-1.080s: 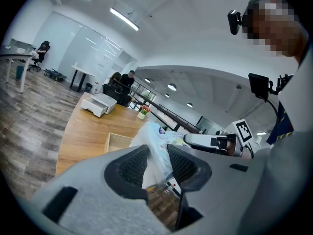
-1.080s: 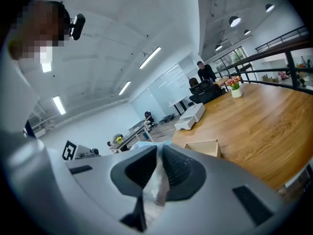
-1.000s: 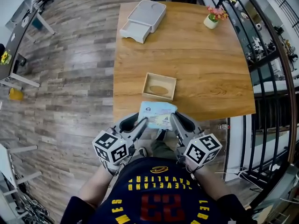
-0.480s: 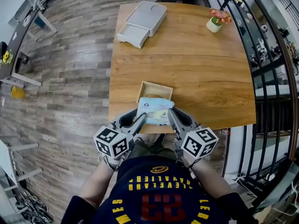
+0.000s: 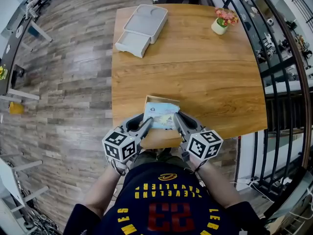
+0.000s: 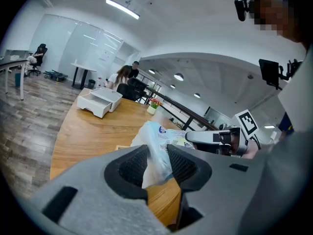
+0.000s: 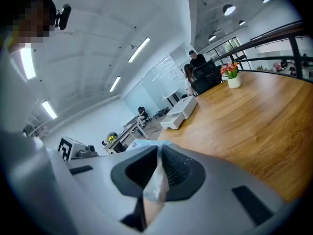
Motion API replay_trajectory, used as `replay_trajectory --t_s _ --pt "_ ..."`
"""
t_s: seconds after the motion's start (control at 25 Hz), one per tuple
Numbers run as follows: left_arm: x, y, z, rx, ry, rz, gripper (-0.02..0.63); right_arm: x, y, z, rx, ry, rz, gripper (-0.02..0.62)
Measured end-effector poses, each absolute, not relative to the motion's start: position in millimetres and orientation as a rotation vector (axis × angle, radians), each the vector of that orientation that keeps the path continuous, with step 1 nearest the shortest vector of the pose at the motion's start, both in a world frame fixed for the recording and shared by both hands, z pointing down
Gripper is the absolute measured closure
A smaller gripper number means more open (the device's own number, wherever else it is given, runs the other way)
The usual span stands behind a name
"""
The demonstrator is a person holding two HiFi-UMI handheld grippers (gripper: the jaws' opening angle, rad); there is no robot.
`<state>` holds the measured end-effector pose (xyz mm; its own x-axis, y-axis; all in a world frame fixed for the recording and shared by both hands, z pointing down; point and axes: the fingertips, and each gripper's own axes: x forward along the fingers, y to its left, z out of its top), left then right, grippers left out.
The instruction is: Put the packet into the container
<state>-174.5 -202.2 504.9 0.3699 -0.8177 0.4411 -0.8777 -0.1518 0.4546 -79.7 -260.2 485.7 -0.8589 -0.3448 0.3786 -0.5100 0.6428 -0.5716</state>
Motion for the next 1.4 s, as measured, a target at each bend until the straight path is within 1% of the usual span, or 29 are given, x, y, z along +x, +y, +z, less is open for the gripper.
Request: replay_trajectory --t_s 0.56,0.88,1.16,1.4 --pt "-184 -222 567 1.910 -1.361 0.228 0.470 -90 -279 544 0.739 -2.477 1.069 0.558" --pt "-186 -225 583 1.888 -1.343 0.292 0.469 -91 -281 565 0.756 -2.412 1.129 0.560" --pt "-186 -223 596 1.884 -1.336 0.344 0.452 -92 -282 585 0.774 -2.362 1.176 0.566" --pt "-194 -223 596 1.870 -1.348 0.320 0.451 -89 -279 595 0.783 -2.320 1.193 0.572"
